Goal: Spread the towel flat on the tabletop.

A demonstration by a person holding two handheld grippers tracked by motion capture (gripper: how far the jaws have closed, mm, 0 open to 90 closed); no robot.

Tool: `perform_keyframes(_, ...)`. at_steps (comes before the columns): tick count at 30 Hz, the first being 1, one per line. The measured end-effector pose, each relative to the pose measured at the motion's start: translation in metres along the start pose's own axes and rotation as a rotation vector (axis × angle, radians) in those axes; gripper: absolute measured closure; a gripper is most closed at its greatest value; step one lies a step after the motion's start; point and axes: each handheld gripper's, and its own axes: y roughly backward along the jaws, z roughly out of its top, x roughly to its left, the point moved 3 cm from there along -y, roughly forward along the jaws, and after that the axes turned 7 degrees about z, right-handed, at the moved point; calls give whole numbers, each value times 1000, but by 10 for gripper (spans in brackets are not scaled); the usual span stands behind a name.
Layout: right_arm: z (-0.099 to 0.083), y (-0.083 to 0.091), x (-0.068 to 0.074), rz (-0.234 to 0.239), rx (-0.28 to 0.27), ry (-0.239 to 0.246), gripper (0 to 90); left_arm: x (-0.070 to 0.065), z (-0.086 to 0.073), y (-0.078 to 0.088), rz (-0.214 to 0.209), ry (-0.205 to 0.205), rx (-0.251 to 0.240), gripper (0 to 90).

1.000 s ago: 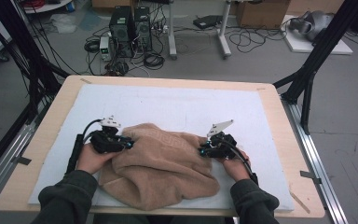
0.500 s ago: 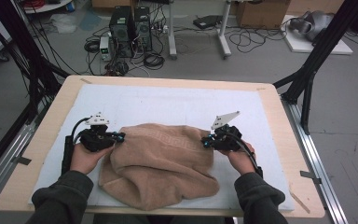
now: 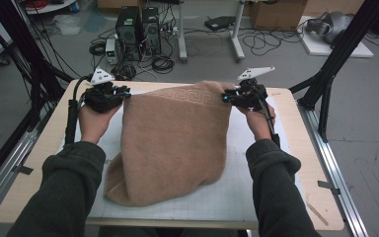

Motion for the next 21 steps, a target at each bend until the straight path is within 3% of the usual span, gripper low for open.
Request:
perform_keyframes(1,0,0,0,0,0,0,640,2,-2,-8,-17,45,43,710)
perform_keyframes(2,-10,-12,-5,21,23,-71,551,3,-8,-14,-36,51,83,643)
perform_keyframes(3,-10,-12,-5,21,23,-71,551,2,-15,-18,-50,48,113,643)
perform_keyframes(4,-17,-18,-3,36,51,-85,534,0,-23,-19,-70,44,124,635)
perform_keyframes(6,-37,-28,8,46,96,-43,528,-4,-39,-19,-94,40,140,601)
perform_keyframes(7,-37,-28,8,46,96,-43,528,-6,-47,-17,-112,42,158,601)
perform_keyframes(8,-51,-32,15,81,131,-69,502,-9,-54,-15,-132,43,171,586)
perform_keyframes(9,-51,-32,15,81,131,-69,502,-12,-61,-12,-150,33,179,586)
perform_keyframes(11,-59,-34,20,123,201,-110,443,-18,-73,-5,-178,22,180,580)
perform_keyframes(12,-62,-32,25,137,199,-98,452,-21,-78,-1,-202,28,195,571)
perform_keyframes(14,-70,-24,43,137,168,-52,463,-27,-85,9,-242,32,185,541)
perform_keyframes(16,-74,-22,48,152,172,-48,456,-32,-91,22,-275,34,182,532)
perform_keyframes(17,-80,-15,60,170,152,-39,455,-35,-93,29,-292,33,169,504)
perform_keyframes(18,-80,-15,60,170,152,-39,455,-38,-94,36,-305,31,159,504)
perform_keyframes(19,-87,-10,74,194,135,-26,449,-40,-95,44,-313,29,142,496)
perform_keyframes(21,-91,-7,81,203,140,-14,445,-45,-95,60,-346,24,113,491)
